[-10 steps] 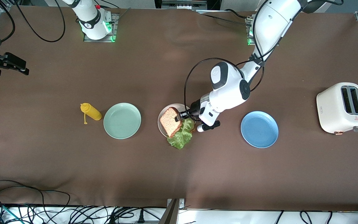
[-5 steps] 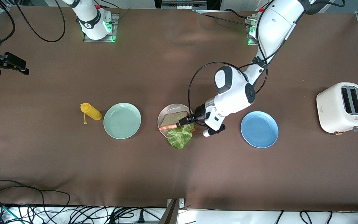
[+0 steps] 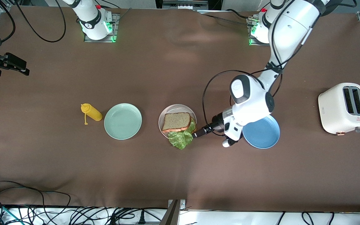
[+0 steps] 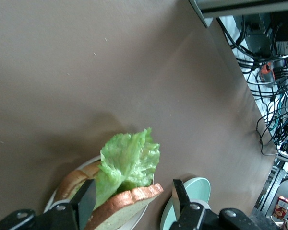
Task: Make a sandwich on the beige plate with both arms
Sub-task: 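Open the left gripper and draw it back from the sandwich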
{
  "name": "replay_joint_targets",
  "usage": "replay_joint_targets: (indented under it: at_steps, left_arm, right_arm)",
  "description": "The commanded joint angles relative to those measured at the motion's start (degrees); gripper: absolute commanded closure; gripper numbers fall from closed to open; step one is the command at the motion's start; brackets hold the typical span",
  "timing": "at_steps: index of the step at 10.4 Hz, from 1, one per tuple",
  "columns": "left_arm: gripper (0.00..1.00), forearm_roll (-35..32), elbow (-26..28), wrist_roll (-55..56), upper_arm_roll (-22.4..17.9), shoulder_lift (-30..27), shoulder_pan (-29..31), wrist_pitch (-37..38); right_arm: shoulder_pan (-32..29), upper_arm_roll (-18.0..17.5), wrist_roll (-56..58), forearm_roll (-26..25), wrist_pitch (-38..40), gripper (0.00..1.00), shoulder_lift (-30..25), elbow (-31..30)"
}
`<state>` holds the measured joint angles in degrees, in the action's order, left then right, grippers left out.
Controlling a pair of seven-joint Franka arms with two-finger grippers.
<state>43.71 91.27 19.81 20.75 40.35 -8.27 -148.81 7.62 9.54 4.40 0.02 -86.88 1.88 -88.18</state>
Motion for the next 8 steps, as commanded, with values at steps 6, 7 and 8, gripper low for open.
replay_joint_targets:
  at_steps: [6,7,8]
  left_arm:
    - [0.00,-22.83,-1.00,-0.21,-3.26,-10.28,12.83,25.56]
    - [0.00,-25.66,-1.09,-0.21,-3.18,-11.51,14.24,27.24]
    - [0.00,-26.99,-1.36,-0.21,-3.70,-12.30,14.86,29.87]
  right_arm:
    - [0.12,-0.14,-0.62,0.33,0.48,0.00,0.15,0.99]
    - [0.12,-0.14,-0.62,0.33,0.48,0.00,0.15,0.99]
    - [0.12,-0.22,-0.62,0.33,0.48,0.00,0.15,0.99]
